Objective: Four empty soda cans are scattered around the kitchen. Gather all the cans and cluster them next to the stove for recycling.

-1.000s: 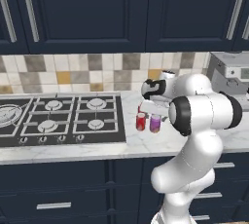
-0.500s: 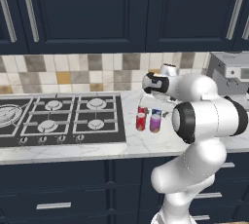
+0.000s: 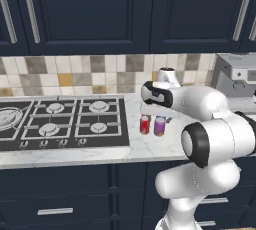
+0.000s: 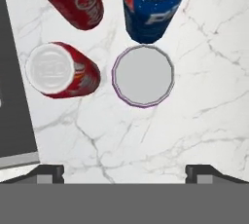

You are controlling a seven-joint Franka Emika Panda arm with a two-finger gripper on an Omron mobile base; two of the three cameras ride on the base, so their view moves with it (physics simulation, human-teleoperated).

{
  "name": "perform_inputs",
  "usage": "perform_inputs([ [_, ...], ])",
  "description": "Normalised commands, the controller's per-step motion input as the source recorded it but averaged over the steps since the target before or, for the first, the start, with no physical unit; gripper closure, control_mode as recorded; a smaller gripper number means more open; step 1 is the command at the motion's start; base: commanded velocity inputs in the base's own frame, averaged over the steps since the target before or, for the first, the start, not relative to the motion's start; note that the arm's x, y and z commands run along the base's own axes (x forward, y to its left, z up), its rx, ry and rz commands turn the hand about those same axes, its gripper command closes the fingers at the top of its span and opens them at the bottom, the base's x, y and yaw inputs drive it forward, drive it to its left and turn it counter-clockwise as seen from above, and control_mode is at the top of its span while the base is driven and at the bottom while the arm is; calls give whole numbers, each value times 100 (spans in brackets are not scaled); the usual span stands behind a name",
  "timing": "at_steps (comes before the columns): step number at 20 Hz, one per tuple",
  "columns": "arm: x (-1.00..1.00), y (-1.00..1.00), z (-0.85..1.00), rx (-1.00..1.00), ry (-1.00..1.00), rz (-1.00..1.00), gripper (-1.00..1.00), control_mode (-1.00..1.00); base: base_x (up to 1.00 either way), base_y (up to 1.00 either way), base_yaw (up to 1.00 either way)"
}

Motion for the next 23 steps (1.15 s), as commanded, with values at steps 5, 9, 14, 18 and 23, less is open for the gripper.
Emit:
perform_inputs([
  [5, -38, 6, 14, 0, -13, 0, -100, -100, 0, 0, 0],
  [9, -40, 2, 24, 2, -2, -1, -100, -100, 0, 0, 0],
  [14, -45, 2, 29, 2, 0, -2, -100, -100, 0, 0, 0],
  [18, -50, 5, 23, -2, -2, -1, -100, -100, 0, 0, 0],
  [23, -54, 12, 4, -17, -13, -2, -100, -100, 0, 0, 0],
])
